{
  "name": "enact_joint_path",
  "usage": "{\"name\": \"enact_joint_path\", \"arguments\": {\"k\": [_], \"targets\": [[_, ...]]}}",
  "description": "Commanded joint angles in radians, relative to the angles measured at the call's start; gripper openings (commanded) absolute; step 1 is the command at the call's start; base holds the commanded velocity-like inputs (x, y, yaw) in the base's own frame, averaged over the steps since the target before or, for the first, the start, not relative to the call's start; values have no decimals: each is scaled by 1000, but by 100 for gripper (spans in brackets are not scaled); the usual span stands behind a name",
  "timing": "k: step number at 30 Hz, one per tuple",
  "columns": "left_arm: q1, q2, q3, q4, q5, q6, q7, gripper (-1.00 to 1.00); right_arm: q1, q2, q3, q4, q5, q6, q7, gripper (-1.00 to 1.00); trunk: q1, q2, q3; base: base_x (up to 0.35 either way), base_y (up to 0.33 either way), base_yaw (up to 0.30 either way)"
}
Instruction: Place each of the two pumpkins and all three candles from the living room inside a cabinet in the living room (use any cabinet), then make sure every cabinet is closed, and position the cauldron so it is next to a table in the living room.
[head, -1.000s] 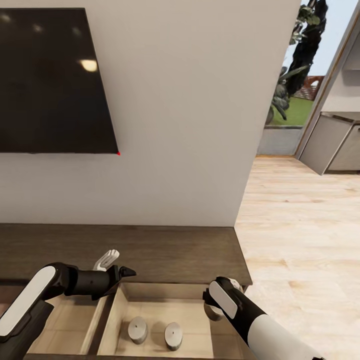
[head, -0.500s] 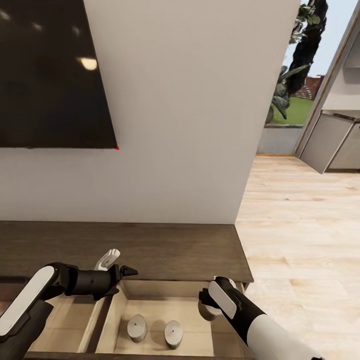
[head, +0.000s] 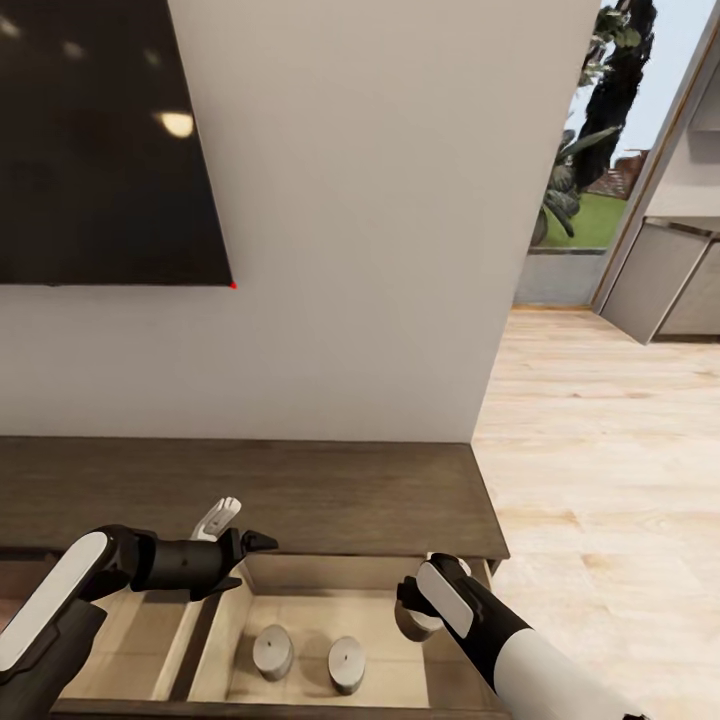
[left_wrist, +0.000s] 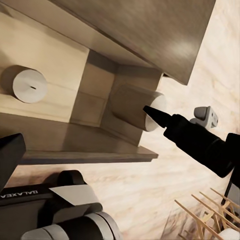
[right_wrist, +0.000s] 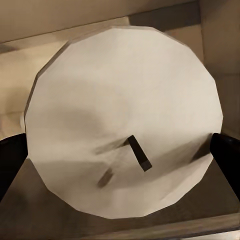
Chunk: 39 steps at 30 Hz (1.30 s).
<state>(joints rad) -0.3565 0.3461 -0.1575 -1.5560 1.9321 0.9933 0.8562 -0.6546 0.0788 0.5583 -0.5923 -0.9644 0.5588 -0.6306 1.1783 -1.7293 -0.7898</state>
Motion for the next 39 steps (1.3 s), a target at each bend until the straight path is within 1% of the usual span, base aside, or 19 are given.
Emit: {"name": "enact_joint_path", "arguments": {"k": [1,35,37,38,39], "targets": [[-1,1,-1,-1,11,-1,10,100,-1,-1,5,-1,-7,1,-8,-100,4,-8,-4,0,0,0],[-1,0,-1,-1,13,-1,10,100,-1,0,5,-1,-7,-10,-8,-100,134,-246,-111,0,0,0],[-1,0,-1,-1,21,-1,10,100,-1,0,5,-1,-7,-10,-8,-100,142,-260,-117,0,0,0],[-1,1,-1,-1,31,-1,10,100,-1,1,5,-1,-7,-10,-8,-100,146,-267,-120,0,0,0],[0,1,-2,-1,51,-1,10,100,-1,0,5,-1,-7,-10,-8,-100,150,-274,-123,0,0,0]]}}
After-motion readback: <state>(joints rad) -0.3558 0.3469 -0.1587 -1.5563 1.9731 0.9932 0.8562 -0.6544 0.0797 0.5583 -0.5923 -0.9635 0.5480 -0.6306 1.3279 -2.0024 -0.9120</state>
